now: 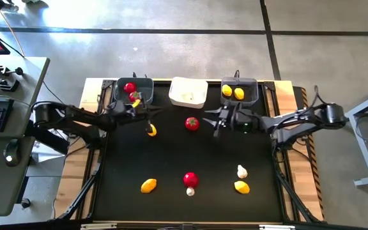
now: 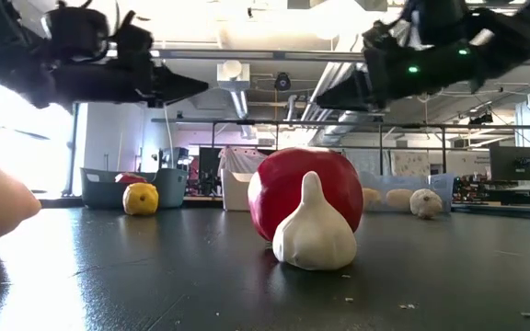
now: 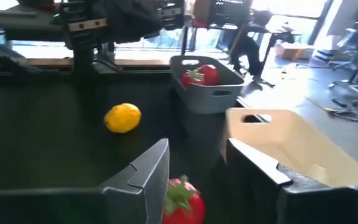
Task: Sort produce into baskets
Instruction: Put the top left yellow lemon into the transparent bin
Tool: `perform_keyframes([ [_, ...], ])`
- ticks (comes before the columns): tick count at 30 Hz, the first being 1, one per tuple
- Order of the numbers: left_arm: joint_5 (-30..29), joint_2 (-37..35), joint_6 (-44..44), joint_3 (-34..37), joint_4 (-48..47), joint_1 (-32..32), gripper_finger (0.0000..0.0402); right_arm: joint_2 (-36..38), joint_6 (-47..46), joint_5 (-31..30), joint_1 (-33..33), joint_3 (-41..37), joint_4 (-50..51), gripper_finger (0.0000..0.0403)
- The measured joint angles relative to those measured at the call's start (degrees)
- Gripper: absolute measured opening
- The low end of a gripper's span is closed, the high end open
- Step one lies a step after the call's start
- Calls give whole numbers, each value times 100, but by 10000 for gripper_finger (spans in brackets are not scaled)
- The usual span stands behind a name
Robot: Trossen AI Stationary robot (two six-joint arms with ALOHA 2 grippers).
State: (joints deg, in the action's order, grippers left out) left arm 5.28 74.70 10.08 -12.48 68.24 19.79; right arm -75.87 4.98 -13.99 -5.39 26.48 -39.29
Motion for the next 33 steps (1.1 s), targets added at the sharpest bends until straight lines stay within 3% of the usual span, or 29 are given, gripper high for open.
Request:
perform_keyframes([
  [8, 4, -44, -61, 509, 556, 275, 0, -1529, -246, 417, 110, 1501, 671, 154],
  [15, -4, -42, -205, 620, 691, 357, 0, -2900, -806, 424, 178, 3197, 1876, 226],
  [23, -36, -42, -205, 611, 922, 357, 0, -4143, -1317, 147, 285, 4711, 2287, 318],
  [33, 34, -42, -218, 611, 949, 357, 0, -4883, -1519, -562, 535, 5596, 2084, 339],
])
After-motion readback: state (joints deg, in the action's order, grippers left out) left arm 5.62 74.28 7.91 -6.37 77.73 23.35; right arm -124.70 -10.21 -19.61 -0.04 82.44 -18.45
